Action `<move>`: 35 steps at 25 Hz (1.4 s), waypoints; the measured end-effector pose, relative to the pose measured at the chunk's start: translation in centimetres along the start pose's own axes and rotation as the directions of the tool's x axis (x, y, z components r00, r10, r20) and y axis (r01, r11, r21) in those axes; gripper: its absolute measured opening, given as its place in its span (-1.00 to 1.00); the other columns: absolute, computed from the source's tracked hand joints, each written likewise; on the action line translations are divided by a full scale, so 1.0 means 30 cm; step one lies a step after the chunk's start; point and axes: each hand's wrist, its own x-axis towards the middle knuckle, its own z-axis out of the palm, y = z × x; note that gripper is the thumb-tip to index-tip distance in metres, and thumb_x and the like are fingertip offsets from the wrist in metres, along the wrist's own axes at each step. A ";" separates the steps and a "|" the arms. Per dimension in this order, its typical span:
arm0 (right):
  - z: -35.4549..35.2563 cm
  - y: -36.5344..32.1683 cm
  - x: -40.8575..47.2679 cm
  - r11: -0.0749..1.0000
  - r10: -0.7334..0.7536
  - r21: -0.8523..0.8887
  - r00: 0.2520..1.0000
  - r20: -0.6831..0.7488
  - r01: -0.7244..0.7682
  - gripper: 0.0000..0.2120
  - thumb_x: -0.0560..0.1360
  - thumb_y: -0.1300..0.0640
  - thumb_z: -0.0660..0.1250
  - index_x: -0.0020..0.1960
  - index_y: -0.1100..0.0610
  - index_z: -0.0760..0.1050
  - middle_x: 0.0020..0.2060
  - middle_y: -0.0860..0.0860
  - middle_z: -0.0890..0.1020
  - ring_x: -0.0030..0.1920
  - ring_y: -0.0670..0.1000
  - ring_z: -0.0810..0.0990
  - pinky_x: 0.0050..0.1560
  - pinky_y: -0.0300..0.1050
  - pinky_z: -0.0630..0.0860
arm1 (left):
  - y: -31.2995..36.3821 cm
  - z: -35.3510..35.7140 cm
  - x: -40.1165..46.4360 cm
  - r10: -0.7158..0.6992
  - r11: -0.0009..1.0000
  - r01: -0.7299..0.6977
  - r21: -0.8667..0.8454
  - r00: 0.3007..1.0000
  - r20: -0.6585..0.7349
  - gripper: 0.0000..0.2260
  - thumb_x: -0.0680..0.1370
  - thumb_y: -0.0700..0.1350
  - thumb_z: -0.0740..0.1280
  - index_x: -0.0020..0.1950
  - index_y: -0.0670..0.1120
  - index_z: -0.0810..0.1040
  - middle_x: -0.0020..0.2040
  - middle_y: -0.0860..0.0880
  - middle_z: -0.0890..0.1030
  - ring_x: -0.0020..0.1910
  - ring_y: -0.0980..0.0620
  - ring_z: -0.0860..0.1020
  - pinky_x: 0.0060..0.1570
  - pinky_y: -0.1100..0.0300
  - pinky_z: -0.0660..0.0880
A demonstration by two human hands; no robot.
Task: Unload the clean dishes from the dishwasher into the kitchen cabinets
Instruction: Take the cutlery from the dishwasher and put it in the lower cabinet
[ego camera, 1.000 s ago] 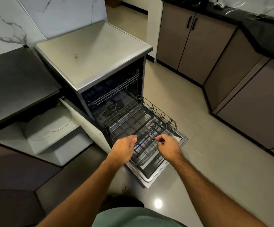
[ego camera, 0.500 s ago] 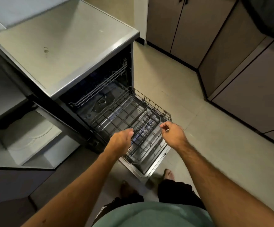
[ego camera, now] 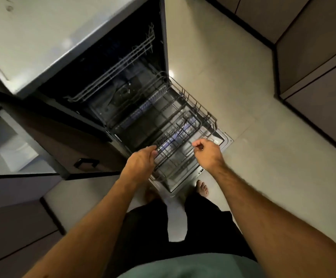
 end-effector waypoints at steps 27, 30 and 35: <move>0.846 0.303 0.591 0.901 0.347 0.265 0.937 0.032 -0.342 -0.84 0.61 0.10 0.27 0.01 0.04 0.64 -0.23 -0.05 0.64 -0.36 -0.25 0.52 -0.53 -0.47 0.31 | -0.536 0.691 0.752 -0.178 0.984 0.171 0.054 0.973 0.145 -0.69 0.64 -0.14 0.21 0.39 -0.06 0.47 0.27 -0.10 0.58 0.25 -0.06 0.54 0.14 0.17 0.45; 0.883 0.307 0.643 0.885 0.375 0.300 0.927 -0.004 -0.356 -0.79 0.62 0.05 0.28 -0.07 0.10 0.64 -0.27 -0.05 0.63 -0.32 -0.23 0.57 -0.52 -0.46 0.37 | -0.574 0.735 0.807 -0.121 0.984 0.104 0.141 0.986 0.117 -0.72 0.62 -0.11 0.25 0.32 -0.07 0.51 0.20 -0.10 0.61 0.21 -0.06 0.56 0.14 0.10 0.48; 0.966 0.321 0.739 0.808 0.523 0.298 0.852 0.033 -0.508 -0.66 0.54 -0.11 0.38 -0.29 0.09 0.53 -0.45 -0.03 0.53 -0.51 -0.09 0.45 -0.47 -0.25 0.38 | -0.593 0.800 0.860 0.037 0.907 -0.057 0.418 0.998 0.055 -0.79 0.58 0.05 0.30 0.06 -0.06 0.58 -0.04 -0.04 0.64 0.04 -0.02 0.54 -0.15 0.18 0.40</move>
